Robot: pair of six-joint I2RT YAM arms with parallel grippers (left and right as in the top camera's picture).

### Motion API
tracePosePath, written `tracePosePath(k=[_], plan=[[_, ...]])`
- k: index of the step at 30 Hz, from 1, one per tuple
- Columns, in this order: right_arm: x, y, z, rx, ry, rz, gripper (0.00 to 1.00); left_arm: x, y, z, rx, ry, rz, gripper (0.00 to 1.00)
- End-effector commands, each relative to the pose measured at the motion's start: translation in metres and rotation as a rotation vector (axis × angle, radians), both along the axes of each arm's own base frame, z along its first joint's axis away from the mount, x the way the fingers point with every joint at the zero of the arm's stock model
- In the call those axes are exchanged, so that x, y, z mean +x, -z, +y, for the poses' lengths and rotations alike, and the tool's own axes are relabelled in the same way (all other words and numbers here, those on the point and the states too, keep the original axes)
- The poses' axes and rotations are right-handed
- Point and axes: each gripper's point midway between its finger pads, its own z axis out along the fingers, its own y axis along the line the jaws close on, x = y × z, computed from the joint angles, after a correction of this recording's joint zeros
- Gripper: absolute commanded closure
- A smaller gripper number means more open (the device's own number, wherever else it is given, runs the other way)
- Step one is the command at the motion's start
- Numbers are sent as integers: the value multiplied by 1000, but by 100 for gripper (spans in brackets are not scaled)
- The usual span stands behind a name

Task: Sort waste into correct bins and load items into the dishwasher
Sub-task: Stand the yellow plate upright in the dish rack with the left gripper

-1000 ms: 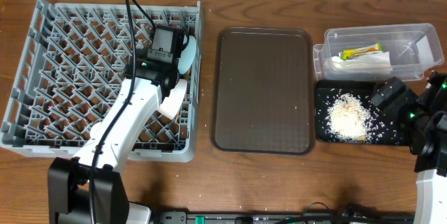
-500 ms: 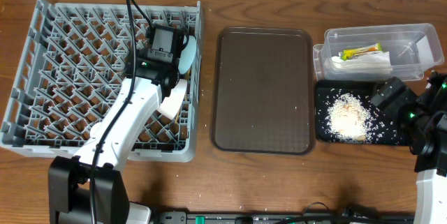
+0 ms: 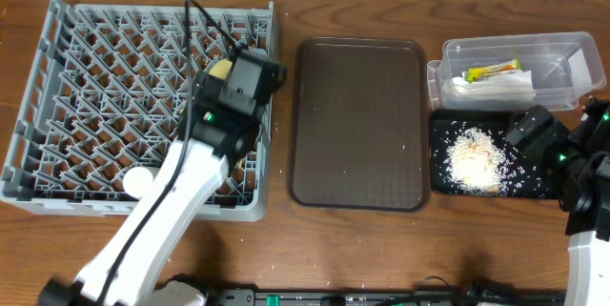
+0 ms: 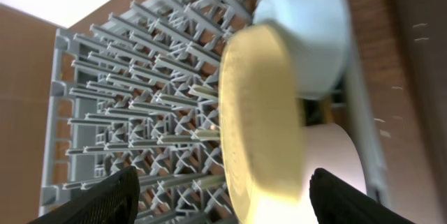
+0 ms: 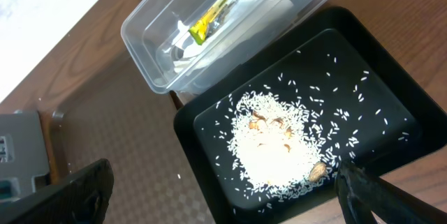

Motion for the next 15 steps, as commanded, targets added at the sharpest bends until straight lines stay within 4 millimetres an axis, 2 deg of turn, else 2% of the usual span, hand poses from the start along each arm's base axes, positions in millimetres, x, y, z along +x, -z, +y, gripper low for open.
tracePosePath(k=[1, 4, 8, 15], plan=[[0, 0, -3, 3, 18, 1, 1, -18, -23, -16, -140, 24, -35, 21], [0, 0, -3, 4, 18, 0, 1, -43, -36, -17, -267, -21, -46, 20], [0, 0, -3, 3, 18, 1, 1, -74, -56, -13, -396, -39, -71, 12], [0, 0, -3, 3, 18, 1, 1, -120, -92, -25, -599, 97, -124, 9]])
